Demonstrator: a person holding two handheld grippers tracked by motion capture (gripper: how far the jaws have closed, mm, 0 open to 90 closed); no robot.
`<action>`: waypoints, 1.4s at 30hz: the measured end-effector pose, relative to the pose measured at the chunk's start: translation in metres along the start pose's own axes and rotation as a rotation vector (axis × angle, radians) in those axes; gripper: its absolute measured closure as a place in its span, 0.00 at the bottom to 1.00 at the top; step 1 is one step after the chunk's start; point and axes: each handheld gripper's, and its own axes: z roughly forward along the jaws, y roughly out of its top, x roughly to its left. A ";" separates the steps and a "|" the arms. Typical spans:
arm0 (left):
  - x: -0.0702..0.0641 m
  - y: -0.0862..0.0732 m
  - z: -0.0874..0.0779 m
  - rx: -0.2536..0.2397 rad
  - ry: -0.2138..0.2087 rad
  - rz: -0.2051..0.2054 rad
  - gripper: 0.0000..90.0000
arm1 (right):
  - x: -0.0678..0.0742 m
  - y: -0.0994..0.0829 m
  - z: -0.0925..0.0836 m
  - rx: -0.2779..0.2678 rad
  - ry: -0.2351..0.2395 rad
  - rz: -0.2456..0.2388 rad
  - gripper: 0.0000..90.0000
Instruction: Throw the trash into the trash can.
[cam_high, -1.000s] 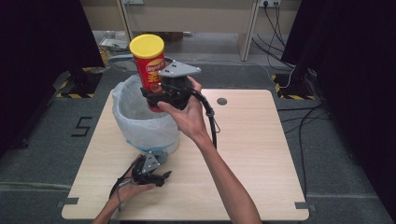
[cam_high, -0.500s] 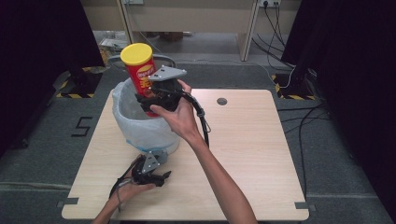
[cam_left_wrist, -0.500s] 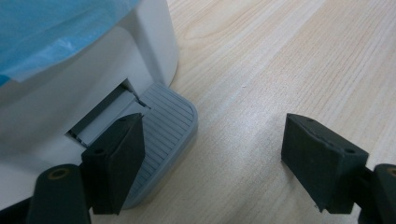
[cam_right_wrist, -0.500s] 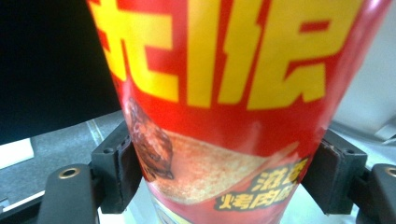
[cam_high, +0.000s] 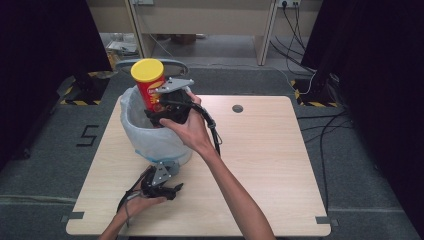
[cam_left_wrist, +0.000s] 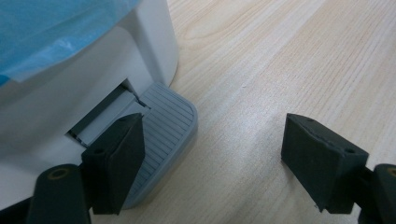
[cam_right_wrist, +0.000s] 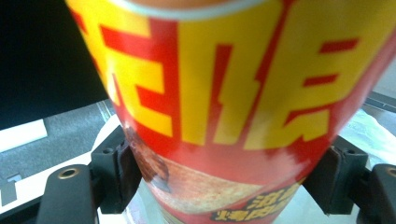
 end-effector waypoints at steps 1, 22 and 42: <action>0.000 0.000 0.000 0.000 0.000 0.000 0.23 | 0.000 0.000 0.000 -0.004 0.001 0.001 0.26; 0.000 0.000 0.000 -0.001 -0.001 0.001 0.23 | -0.003 -0.018 -0.002 0.042 0.026 -0.001 0.22; 0.000 0.000 0.000 -0.005 -0.002 -0.003 0.24 | -0.029 -0.031 -0.056 -0.079 -0.072 0.035 0.17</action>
